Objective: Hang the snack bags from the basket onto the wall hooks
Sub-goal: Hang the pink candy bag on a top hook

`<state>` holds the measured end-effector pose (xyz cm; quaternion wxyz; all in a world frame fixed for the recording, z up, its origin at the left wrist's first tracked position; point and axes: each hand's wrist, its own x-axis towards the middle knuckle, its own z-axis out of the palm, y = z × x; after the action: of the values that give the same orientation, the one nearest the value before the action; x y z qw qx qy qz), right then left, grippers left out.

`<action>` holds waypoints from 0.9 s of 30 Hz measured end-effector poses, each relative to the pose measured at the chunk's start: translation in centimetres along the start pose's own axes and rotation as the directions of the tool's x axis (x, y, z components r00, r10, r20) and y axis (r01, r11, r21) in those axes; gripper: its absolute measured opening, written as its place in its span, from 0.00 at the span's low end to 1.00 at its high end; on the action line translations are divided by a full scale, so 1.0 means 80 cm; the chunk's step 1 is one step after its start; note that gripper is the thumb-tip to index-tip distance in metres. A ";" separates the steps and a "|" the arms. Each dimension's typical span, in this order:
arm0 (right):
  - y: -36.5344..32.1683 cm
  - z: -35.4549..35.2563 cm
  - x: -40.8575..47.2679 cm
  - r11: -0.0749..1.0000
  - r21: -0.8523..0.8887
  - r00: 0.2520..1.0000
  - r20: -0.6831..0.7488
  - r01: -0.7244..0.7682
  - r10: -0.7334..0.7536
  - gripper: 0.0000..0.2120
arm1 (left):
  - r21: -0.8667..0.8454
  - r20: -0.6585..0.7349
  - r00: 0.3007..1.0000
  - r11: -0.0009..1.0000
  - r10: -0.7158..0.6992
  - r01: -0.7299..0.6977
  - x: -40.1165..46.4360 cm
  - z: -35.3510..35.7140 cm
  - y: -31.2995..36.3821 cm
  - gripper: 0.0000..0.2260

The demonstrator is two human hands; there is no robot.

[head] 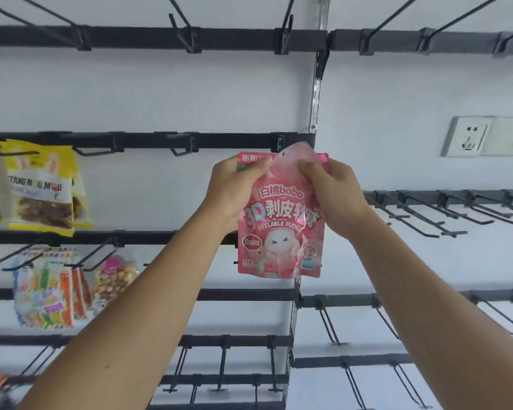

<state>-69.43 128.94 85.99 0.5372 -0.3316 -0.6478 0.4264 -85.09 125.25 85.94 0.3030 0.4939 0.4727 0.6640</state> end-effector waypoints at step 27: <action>0.005 0.006 0.038 1.000 0.015 0.999 -0.039 -0.004 0.004 0.10 | -0.023 0.042 0.999 0.999 -0.033 0.034 0.042 -0.002 -0.019 0.11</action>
<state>-70.51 131.74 86.83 0.5514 -0.3369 -0.6333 0.4259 -86.43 128.67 85.80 0.3296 0.4958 0.4665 0.6542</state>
